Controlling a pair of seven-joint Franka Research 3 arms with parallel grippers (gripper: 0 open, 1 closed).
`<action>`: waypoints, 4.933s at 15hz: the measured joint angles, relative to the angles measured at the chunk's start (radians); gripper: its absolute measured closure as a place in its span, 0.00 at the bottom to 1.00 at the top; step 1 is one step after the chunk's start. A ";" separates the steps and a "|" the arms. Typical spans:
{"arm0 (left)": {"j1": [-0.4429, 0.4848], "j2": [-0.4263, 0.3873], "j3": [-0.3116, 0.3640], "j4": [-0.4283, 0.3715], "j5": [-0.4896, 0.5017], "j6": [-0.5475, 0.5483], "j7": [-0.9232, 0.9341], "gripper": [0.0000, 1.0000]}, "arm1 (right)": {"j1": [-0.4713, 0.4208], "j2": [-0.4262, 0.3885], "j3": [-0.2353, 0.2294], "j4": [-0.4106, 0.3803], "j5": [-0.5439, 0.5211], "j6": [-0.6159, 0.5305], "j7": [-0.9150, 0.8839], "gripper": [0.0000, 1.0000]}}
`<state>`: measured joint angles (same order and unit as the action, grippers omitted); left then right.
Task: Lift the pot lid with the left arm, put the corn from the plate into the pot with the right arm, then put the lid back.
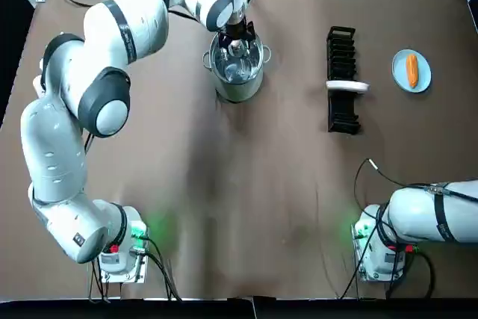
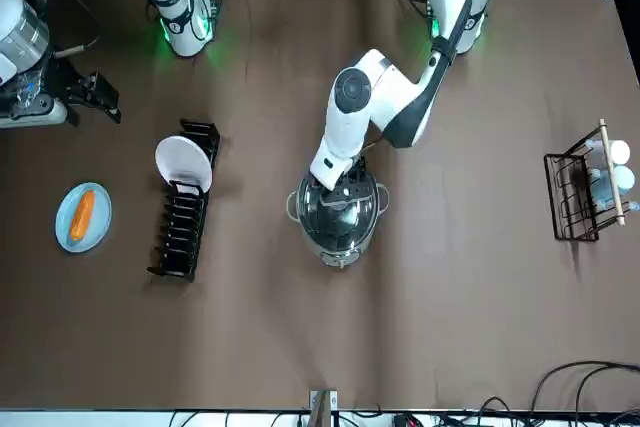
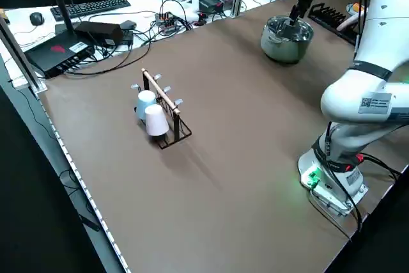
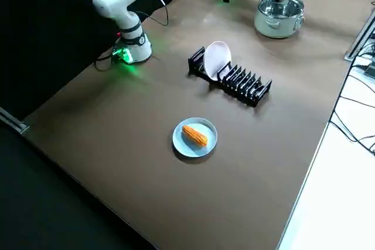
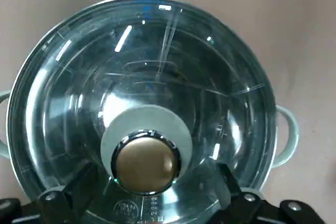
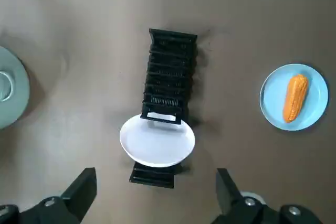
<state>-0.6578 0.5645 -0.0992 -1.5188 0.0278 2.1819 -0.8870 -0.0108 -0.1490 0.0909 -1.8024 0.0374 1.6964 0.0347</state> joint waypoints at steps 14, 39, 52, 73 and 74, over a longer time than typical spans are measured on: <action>0.000 0.000 0.003 0.003 0.004 -0.029 -0.008 0.38 | -0.002 0.012 -0.007 -0.002 0.000 -0.058 -0.003 0.00; 0.031 -0.089 0.015 0.027 0.005 -0.092 -0.036 0.53 | -0.096 0.012 -0.015 -0.003 0.006 -0.037 -0.088 0.00; 0.135 -0.174 0.147 0.021 0.215 -0.350 -0.030 0.53 | -0.050 0.092 -0.006 -0.001 0.021 0.026 -0.095 0.00; 0.270 -0.174 0.141 0.019 0.122 -0.351 0.254 0.53 | -0.452 0.647 -0.035 0.003 -0.158 0.596 -0.241 0.00; 0.270 -0.174 0.141 0.018 0.122 -0.351 0.254 0.53 | -0.463 0.667 -0.035 0.004 -0.158 0.635 -0.247 0.00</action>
<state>-0.3880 0.3905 0.0418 -1.5005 0.1499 1.8312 -0.6330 -0.4739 0.5182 0.0563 -1.7989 -0.1211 2.3316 -0.2121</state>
